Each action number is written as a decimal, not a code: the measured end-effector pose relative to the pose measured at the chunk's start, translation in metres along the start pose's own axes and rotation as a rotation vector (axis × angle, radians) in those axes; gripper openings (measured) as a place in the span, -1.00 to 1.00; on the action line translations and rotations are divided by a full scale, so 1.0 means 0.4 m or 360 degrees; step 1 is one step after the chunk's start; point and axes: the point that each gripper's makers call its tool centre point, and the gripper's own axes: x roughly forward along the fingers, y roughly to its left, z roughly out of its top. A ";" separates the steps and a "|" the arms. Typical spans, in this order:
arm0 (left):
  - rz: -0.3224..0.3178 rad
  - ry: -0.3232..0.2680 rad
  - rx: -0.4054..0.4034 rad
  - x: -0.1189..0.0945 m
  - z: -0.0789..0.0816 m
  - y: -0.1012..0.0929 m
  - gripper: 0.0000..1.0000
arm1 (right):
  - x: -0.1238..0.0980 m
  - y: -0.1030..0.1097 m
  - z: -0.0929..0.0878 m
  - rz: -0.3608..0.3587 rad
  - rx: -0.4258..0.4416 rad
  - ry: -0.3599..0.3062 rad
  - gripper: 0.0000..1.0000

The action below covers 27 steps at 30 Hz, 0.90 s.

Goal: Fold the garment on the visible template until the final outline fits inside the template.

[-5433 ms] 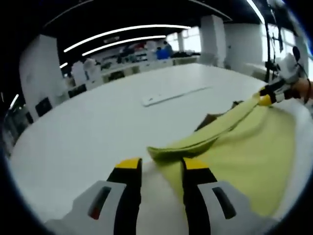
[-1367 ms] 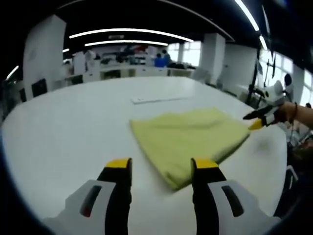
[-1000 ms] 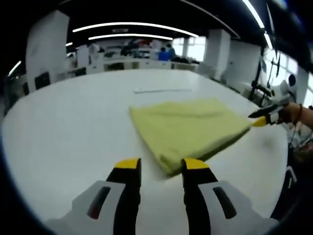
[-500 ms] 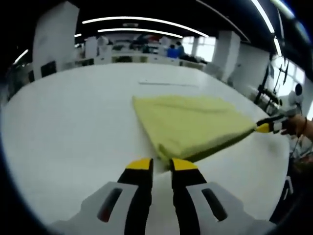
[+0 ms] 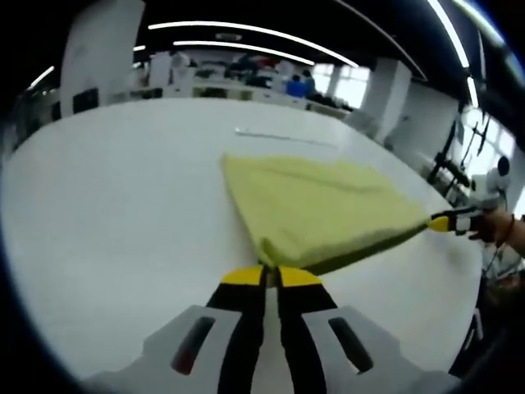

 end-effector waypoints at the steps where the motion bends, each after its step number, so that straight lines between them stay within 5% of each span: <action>1: 0.0003 0.0002 -0.0003 0.001 -0.001 0.001 -0.99 | 0.000 -0.001 0.000 -0.0002 0.0000 0.0000 -0.62; 10: -0.0010 0.0012 0.0005 -0.003 0.000 0.005 -1.00 | 0.000 -0.020 -0.001 -0.0042 0.0007 -0.0009 -0.94; 17: -0.0030 0.0035 0.0055 -0.023 0.004 0.025 -1.00 | -0.006 -0.025 0.003 -0.0041 0.0013 -0.0016 -1.00; 24: -0.0056 0.0109 0.0470 -0.034 0.002 0.010 -1.00 | -0.004 -0.024 -0.001 -0.0041 0.0027 0.0000 -1.00; 27: -0.0070 0.0131 0.0511 -0.034 -0.004 0.013 -1.00 | -0.003 -0.025 -0.004 -0.0042 0.0027 0.0013 -1.00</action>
